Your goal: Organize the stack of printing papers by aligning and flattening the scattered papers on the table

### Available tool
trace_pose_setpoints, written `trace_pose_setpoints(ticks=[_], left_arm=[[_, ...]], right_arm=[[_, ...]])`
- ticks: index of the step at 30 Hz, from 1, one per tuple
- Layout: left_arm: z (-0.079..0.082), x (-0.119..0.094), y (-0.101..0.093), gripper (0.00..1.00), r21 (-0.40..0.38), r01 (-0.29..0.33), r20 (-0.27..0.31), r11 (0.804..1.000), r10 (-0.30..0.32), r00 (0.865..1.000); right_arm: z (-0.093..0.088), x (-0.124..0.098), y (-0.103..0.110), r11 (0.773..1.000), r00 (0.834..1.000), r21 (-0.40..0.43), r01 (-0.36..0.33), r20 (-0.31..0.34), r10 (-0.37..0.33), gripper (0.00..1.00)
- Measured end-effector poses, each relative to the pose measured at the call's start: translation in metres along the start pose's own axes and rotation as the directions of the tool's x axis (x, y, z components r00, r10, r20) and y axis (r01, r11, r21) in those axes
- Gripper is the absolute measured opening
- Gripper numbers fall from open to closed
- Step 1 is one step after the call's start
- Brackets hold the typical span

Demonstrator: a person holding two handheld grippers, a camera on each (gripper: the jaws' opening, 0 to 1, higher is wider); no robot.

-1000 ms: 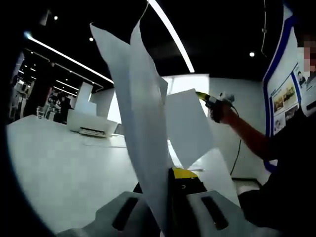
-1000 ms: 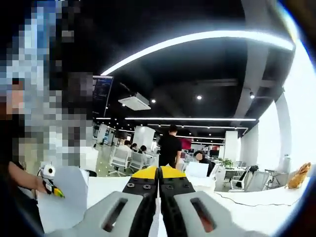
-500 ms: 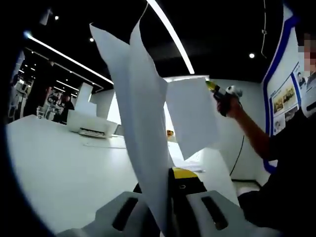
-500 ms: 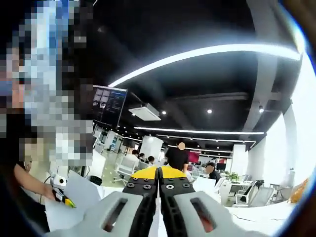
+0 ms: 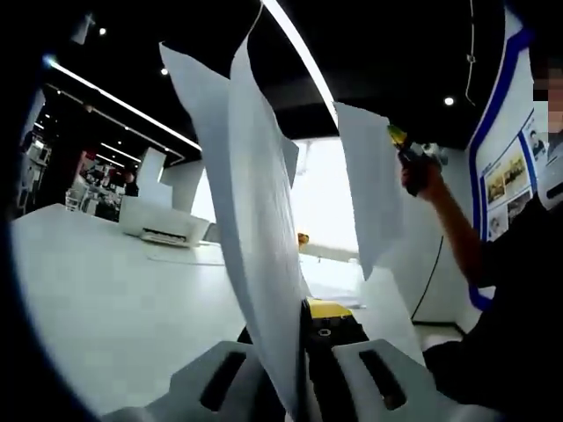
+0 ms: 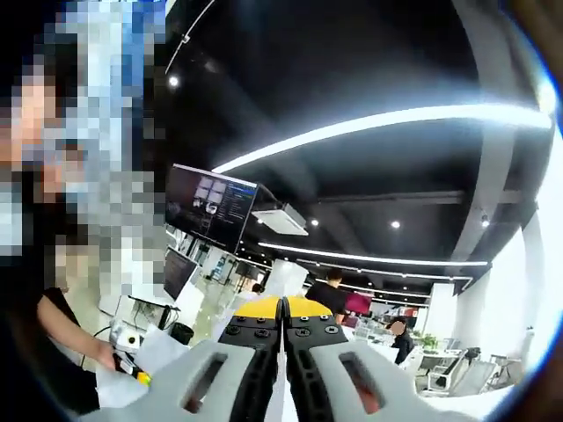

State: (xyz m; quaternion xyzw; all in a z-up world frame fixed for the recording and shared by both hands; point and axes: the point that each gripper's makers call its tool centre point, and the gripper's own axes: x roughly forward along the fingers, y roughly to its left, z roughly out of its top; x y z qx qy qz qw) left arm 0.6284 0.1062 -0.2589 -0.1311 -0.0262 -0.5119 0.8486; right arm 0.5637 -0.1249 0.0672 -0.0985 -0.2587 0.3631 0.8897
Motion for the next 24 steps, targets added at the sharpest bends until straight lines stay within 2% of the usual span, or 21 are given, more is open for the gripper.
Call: trace_pose_setpoints(ticks=[6,13,24], left_arm=[[0.000,-0.001,0.000,0.06,-0.002,0.003,0.003,1.000,-0.003,1.000],[0.001,-0.001,0.000,0.06,-0.004,0.007,0.006,1.000,-0.007,1.000],[0.002,-0.002,-0.001,0.06,-0.004,0.012,0.014,1.000,-0.012,1.000]], right_arm=[[0.000,0.004,0.006,1.000,1.000,-0.007,-0.016,-0.003,0.016,0.00],[-0.010,0.013,0.017,0.999,0.999,0.000,-0.042,-0.019,0.042,0.00],[-0.052,0.041,0.033,0.996,0.992,0.040,-0.081,-0.093,0.084,0.00]])
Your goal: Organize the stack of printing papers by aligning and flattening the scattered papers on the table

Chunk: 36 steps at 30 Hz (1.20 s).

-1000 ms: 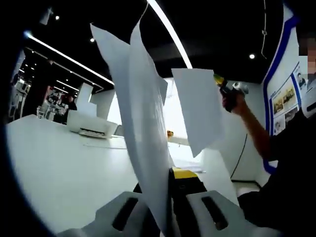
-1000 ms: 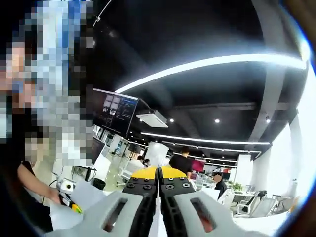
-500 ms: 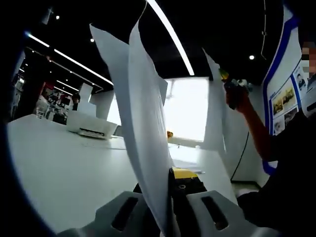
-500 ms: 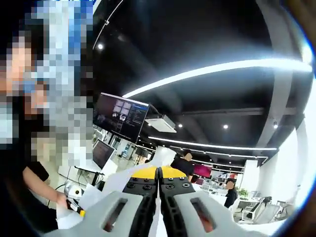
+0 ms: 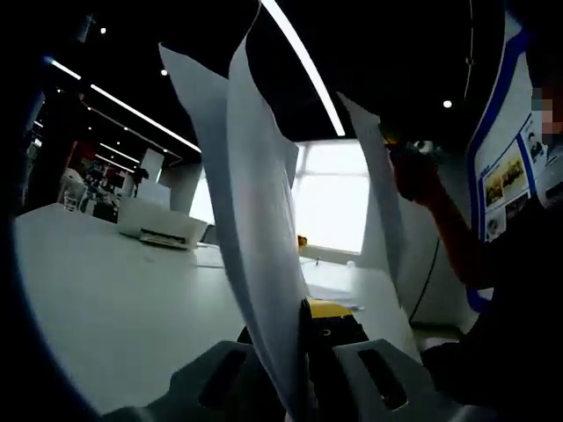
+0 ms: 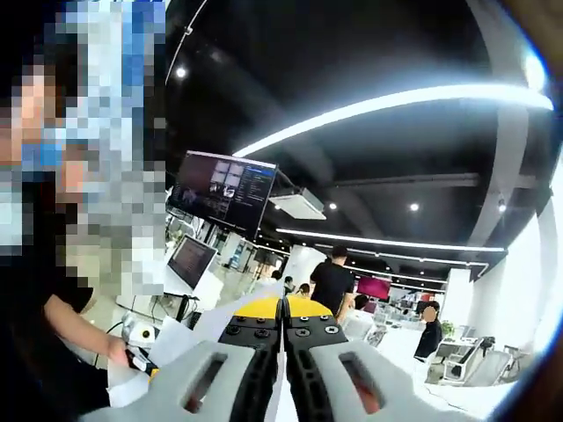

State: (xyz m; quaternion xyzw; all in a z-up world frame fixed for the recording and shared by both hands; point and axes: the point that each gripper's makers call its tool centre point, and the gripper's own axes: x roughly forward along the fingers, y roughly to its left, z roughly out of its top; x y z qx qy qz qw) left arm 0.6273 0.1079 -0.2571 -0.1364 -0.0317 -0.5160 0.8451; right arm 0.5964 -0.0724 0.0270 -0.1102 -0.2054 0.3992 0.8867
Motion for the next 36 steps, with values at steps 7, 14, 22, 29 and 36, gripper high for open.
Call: trace_pose_setpoints(ticks=[7,14,22,29,36], left_arm=[[0.001,-0.001,-0.002,0.06,-0.011,0.017,0.007,1.000,-0.017,1.000],[0.007,-0.003,-0.003,0.06,-0.047,0.040,0.034,0.998,-0.039,0.999],[0.012,-0.003,-0.006,0.06,-0.104,0.085,0.073,0.991,-0.078,0.994],[0.012,-0.002,-0.005,0.07,-0.109,0.084,0.076,0.991,-0.075,0.994],[0.014,-0.003,-0.005,0.09,-0.099,0.077,0.088,0.992,-0.069,0.994]], right_arm=[[-0.033,0.026,0.001,0.999,0.999,0.034,-0.008,-0.035,0.009,0.00],[-0.066,0.045,-0.002,0.997,0.998,0.076,-0.007,-0.067,0.012,0.00],[-0.088,0.061,-0.001,0.991,0.997,0.135,-0.010,-0.074,0.020,0.00],[-0.103,0.072,0.006,0.983,0.996,0.184,-0.013,-0.084,0.028,0.00],[-0.113,0.082,0.016,0.977,0.993,0.214,-0.024,-0.105,0.047,0.00]])
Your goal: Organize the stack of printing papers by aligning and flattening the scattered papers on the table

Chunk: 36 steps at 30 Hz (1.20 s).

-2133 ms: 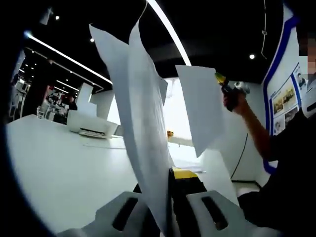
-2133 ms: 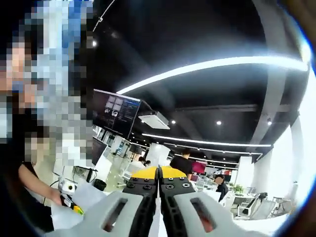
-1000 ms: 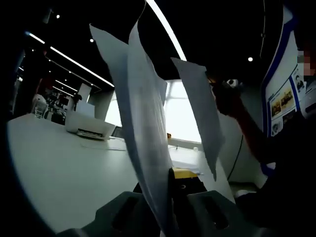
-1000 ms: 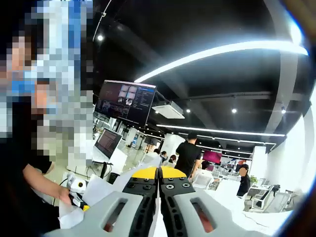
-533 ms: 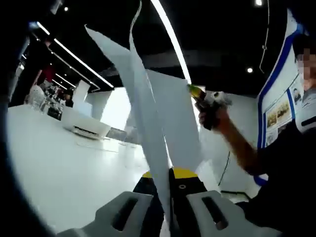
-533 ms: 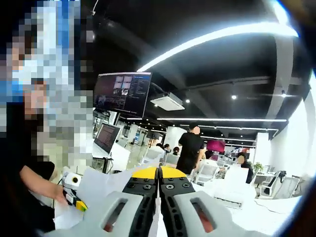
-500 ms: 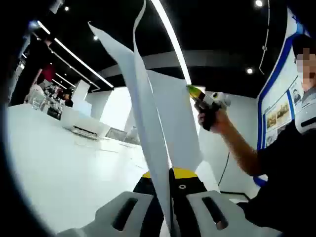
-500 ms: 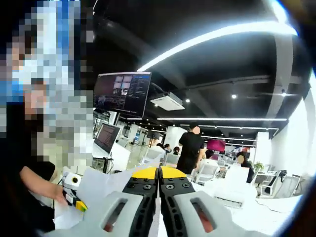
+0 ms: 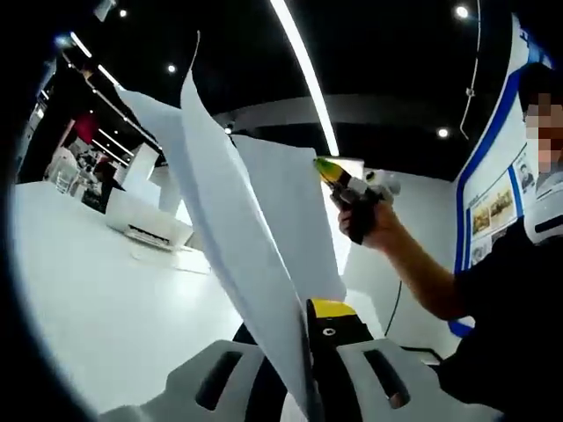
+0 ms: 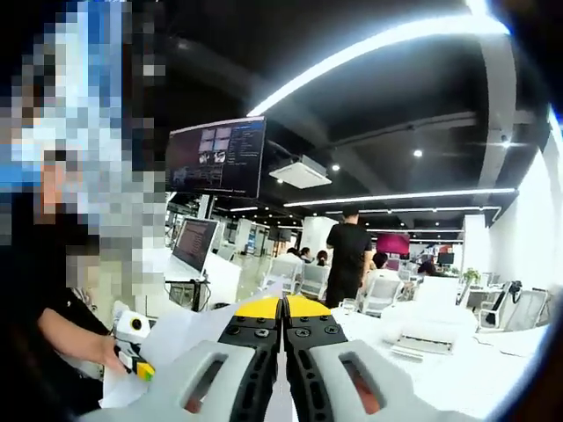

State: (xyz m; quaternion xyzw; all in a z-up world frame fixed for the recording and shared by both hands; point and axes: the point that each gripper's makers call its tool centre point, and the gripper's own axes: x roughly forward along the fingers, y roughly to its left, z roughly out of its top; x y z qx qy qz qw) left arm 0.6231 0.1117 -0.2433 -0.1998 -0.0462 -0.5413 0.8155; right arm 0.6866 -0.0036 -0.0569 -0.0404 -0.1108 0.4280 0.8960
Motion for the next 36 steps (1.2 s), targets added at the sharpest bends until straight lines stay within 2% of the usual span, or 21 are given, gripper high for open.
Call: trace_pose_setpoints(ticks=[8,12,19,24,28,36], left_arm=[[0.001,0.000,-0.001,0.13,0.009,0.001,0.005,1.000,-0.001,1.000],[0.001,0.000,0.000,0.12,0.003,-0.002,0.006,1.000,0.002,1.000],[0.006,-0.003,0.000,0.06,0.046,-0.007,0.027,0.999,0.005,1.000],[0.009,-0.003,-0.011,0.05,0.104,0.029,0.040,0.994,-0.033,0.999],[0.010,-0.003,-0.013,0.05,0.115,0.039,0.040,0.993,-0.044,0.998],[0.008,-0.001,-0.018,0.05,0.131,0.063,0.031,0.989,-0.068,0.997]], right_arm=[[-0.014,0.011,0.003,0.996,1.000,0.090,-0.009,-0.008,0.010,0.00],[-0.017,0.014,0.011,0.989,1.000,0.148,-0.029,0.003,0.029,0.00],[-0.022,0.012,0.022,0.985,0.998,0.162,-0.054,0.000,0.055,0.00],[-0.017,0.000,0.019,0.991,0.999,0.124,-0.051,0.019,0.049,0.00],[-0.019,-0.010,0.010,0.991,0.999,0.128,-0.040,0.022,0.038,0.12],[-0.029,-0.027,0.001,0.989,0.998,0.137,-0.059,-0.008,0.061,0.20]])
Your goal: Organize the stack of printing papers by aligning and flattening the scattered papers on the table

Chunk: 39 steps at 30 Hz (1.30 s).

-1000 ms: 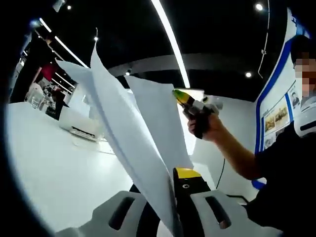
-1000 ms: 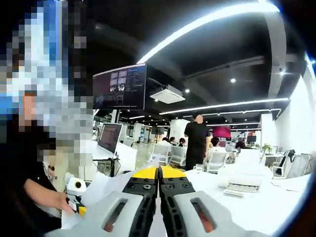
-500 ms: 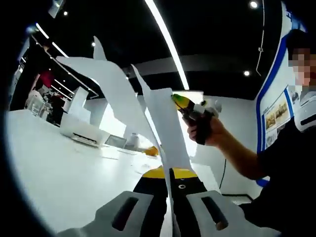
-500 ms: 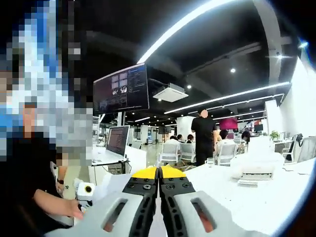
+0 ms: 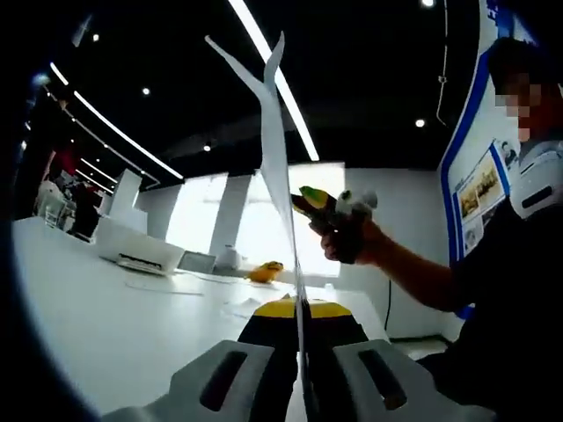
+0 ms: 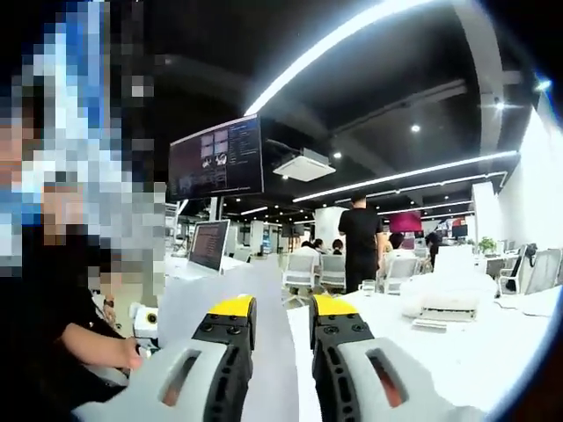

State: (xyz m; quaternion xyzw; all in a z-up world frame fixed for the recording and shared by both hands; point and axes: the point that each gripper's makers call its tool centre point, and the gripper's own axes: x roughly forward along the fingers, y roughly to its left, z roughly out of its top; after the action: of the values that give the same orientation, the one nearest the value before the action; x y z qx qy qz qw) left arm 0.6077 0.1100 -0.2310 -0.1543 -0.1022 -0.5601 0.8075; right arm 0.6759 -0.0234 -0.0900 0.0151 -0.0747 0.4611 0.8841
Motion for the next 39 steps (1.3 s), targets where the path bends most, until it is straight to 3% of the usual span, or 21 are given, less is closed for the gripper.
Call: trace_pose_setpoints(ticks=[15,22,27,34,39], left_arm=[[-0.002,0.000,0.000,0.05,-0.010,0.012,-0.012,1.000,-0.012,1.000],[-0.003,0.001,0.000,0.05,-0.015,0.017,-0.013,1.000,-0.018,1.000],[-0.003,0.001,-0.001,0.05,-0.016,0.021,-0.012,1.000,-0.021,1.000],[-0.003,0.000,0.000,0.05,-0.020,0.019,-0.013,1.000,-0.019,1.000],[-0.005,0.000,0.002,0.05,-0.027,0.006,-0.021,1.000,-0.006,1.000]], right_arm=[[-0.048,-0.027,-0.004,0.996,0.984,0.028,-0.090,-0.155,0.093,0.22],[-0.065,-0.031,0.011,0.985,0.962,0.051,-0.162,-0.214,0.169,0.20],[-0.079,-0.032,0.017,0.982,0.951,0.071,-0.174,-0.245,0.186,0.19],[-0.088,-0.039,0.019,0.972,0.934,0.113,-0.206,-0.272,0.230,0.14],[-0.091,-0.045,0.018,0.970,0.929,0.110,-0.216,-0.281,0.239,0.03]])
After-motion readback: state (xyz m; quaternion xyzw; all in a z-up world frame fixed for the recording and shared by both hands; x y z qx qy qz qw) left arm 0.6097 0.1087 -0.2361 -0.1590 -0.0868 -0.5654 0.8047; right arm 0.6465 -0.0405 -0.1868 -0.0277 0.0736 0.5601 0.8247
